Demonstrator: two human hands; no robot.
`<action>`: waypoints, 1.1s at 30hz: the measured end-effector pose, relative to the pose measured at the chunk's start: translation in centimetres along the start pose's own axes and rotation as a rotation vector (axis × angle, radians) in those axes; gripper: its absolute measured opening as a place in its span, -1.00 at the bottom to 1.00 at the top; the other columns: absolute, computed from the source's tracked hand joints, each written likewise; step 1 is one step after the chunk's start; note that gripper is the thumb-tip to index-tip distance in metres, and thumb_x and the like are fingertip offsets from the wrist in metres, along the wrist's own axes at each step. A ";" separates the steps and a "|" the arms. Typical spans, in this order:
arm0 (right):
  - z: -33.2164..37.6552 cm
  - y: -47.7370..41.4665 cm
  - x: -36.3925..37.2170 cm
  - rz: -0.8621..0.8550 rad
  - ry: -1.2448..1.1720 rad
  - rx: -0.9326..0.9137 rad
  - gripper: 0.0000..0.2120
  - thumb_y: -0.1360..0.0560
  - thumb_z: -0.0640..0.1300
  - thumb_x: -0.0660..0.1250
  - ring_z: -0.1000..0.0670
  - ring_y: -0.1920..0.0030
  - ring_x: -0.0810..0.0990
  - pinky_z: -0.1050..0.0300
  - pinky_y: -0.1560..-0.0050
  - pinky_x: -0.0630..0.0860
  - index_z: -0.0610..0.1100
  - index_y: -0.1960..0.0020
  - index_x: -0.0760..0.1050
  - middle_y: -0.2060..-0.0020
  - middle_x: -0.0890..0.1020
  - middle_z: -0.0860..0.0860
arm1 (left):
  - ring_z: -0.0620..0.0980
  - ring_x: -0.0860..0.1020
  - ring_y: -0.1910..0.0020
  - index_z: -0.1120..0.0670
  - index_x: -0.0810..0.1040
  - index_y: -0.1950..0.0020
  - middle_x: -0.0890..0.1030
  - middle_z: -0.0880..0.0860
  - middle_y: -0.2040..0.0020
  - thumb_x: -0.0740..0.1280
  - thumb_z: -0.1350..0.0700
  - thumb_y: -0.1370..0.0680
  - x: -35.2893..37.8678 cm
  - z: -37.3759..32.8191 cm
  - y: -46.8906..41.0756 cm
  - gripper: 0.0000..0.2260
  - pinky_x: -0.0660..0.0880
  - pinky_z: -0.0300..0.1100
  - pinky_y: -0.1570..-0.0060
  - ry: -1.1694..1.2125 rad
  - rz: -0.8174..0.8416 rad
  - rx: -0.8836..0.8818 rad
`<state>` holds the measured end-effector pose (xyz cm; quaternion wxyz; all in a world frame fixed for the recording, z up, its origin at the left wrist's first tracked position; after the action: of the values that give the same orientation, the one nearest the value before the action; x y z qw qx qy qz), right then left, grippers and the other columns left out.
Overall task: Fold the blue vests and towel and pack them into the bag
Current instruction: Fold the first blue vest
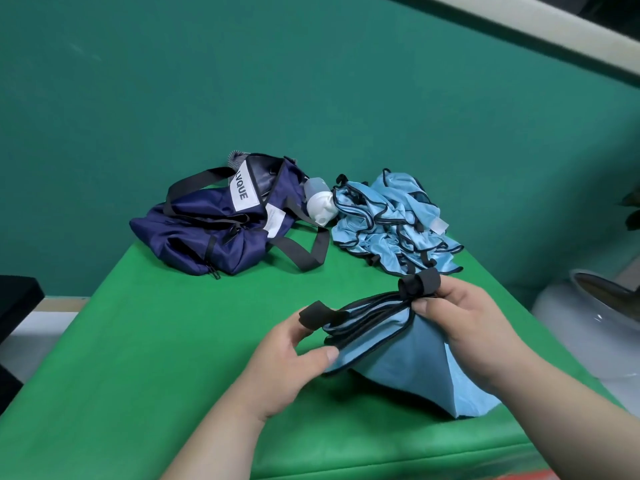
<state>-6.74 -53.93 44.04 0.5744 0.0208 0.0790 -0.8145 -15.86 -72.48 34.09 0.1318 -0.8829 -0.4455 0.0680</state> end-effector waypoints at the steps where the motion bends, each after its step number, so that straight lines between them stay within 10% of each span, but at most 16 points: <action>1: 0.2 0.0 -0.3 -0.009 -0.020 -0.003 -0.66 -0.53 -0.48 0.22 -0.04 0.25 0.67 0.19 0.19 0.62 -0.19 0.16 0.69 0.21 0.71 -0.15 | -0.06 0.53 -0.31 -0.19 0.61 -0.22 0.63 -0.07 -0.24 0.46 0.01 -0.33 0.3 -0.4 0.2 -0.55 0.36 -0.10 -0.40 0.010 0.036 0.039; 10: 2.0 0.3 -2.6 -0.040 -0.096 -0.011 -0.72 -0.53 -0.41 0.20 -0.14 0.14 0.68 0.06 0.06 0.63 -0.24 0.11 0.68 0.09 0.71 -0.25 | -0.57 0.30 -0.29 -0.66 0.28 -0.17 0.38 -0.62 -0.21 0.57 0.10 -0.32 3.6 -2.8 0.9 -0.21 0.14 -0.63 -0.22 -0.307 0.017 0.089; 15: 2.4 1.2 -3.5 0.035 -0.136 -0.012 -0.66 -0.52 -0.43 0.16 -0.17 0.14 0.68 0.06 0.05 0.64 -0.21 0.12 0.68 0.10 0.70 -0.26 | -0.11 0.58 -0.19 -0.03 0.62 -0.05 0.66 -0.09 -0.07 0.49 0.18 -0.33 4.1 -4.6 0.7 -0.69 0.42 -0.31 -0.21 -0.136 -0.078 0.216; 18: 3.0 1.9 -4.2 0.067 -0.160 -0.022 -0.76 -0.44 -0.39 0.26 -0.17 0.13 0.67 0.04 0.04 0.63 -0.20 0.10 0.69 0.09 0.70 -0.25 | -0.07 0.62 -0.11 0.15 0.60 -0.02 0.69 0.01 -0.01 0.34 0.38 -0.25 4.8 -5.6 0.9 -0.63 0.50 -0.24 -0.11 0.052 -0.057 0.113; 24: 5.3 3.5 -6.1 0.071 -0.149 -0.074 -0.45 -0.06 0.07 0.71 -0.16 0.12 0.58 0.01 0.16 0.49 -0.20 0.08 0.67 0.11 0.67 -0.24 | 0.02 0.40 0.23 0.20 0.57 0.04 0.59 0.08 0.24 0.26 0.32 -0.26 5.9 -10.6 1.7 -0.70 0.31 -0.30 0.30 0.178 -0.171 0.064; 33: 12.0 7.4 -7.2 0.121 -0.196 -0.220 -0.54 -0.02 -0.11 0.75 -0.07 0.16 0.57 0.08 0.13 0.48 -0.13 0.15 0.66 0.18 0.66 -0.18 | 0.04 0.61 0.09 0.01 0.69 0.02 0.72 0.16 0.07 0.40 0.17 -0.26 6.2 -21.1 3.7 -0.70 0.47 -0.04 -0.03 0.090 -0.213 0.081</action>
<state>3.36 -51.50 56.01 0.6264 -0.1172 0.1101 -0.7628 -4.33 -73.17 53.17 0.1936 -0.8269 -0.5271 0.0319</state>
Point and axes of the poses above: each hand's wrist, its own y-axis away from the middle knuckle, its own x-axis out of the palm, z = x × y, the point moved 4 cm from there along -y, towards the middle knuckle
